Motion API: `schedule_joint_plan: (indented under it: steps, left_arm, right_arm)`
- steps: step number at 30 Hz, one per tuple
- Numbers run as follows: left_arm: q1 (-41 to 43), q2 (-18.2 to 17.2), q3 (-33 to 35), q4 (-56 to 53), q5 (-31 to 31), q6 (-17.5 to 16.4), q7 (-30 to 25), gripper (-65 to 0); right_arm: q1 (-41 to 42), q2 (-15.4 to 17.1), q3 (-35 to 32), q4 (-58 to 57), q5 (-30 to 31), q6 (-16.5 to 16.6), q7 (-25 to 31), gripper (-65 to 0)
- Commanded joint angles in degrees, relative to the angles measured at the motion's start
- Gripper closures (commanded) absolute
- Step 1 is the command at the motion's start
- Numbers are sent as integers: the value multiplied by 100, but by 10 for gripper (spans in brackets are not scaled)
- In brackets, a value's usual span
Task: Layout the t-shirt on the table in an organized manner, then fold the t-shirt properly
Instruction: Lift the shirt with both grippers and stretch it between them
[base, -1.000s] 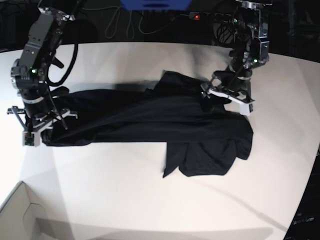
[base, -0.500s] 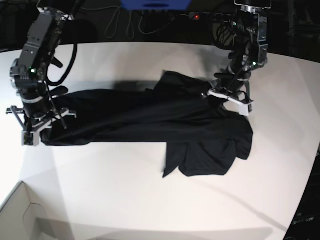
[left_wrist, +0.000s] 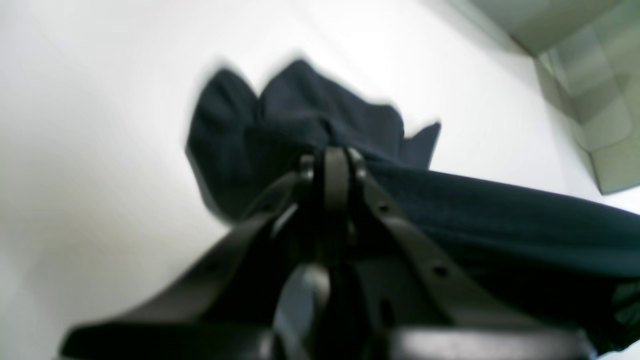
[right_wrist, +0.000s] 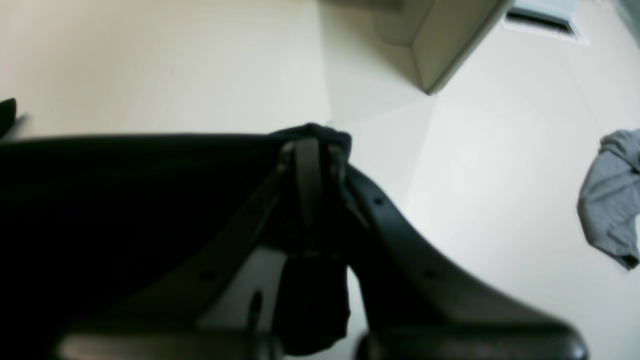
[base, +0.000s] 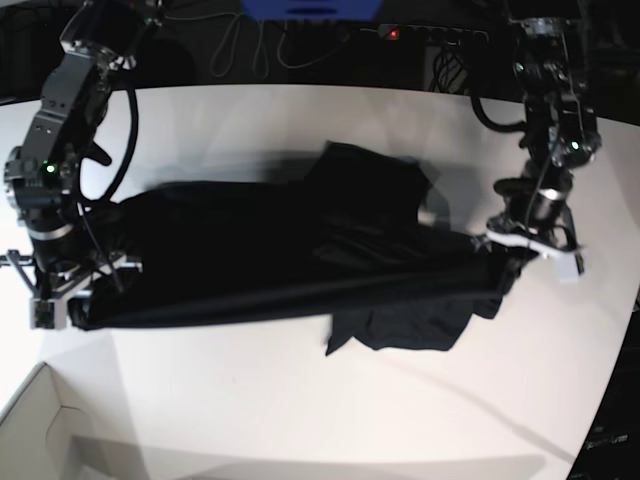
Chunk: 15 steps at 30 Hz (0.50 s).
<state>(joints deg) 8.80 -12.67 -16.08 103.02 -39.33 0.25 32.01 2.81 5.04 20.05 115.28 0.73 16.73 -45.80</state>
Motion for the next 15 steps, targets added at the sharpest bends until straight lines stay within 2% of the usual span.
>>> schedule_joint_plan:
  steps: [1,9,15]
  left_arm:
    - [-278,-144,-32,-3,17,23,-181,-2]
    - [-1851,-496,21,-970,-1,14,-181,-2]
    - [-3161,-944,495,-1893,-599,23,-181,-2]
  right_arm:
    - [242,54,-49,36,-42,-34,180,0]
    - [1464,257,-744,-684,-69,-34,189,0]
    - [2528,257,-1025,-1177,-69,-34,189,0]
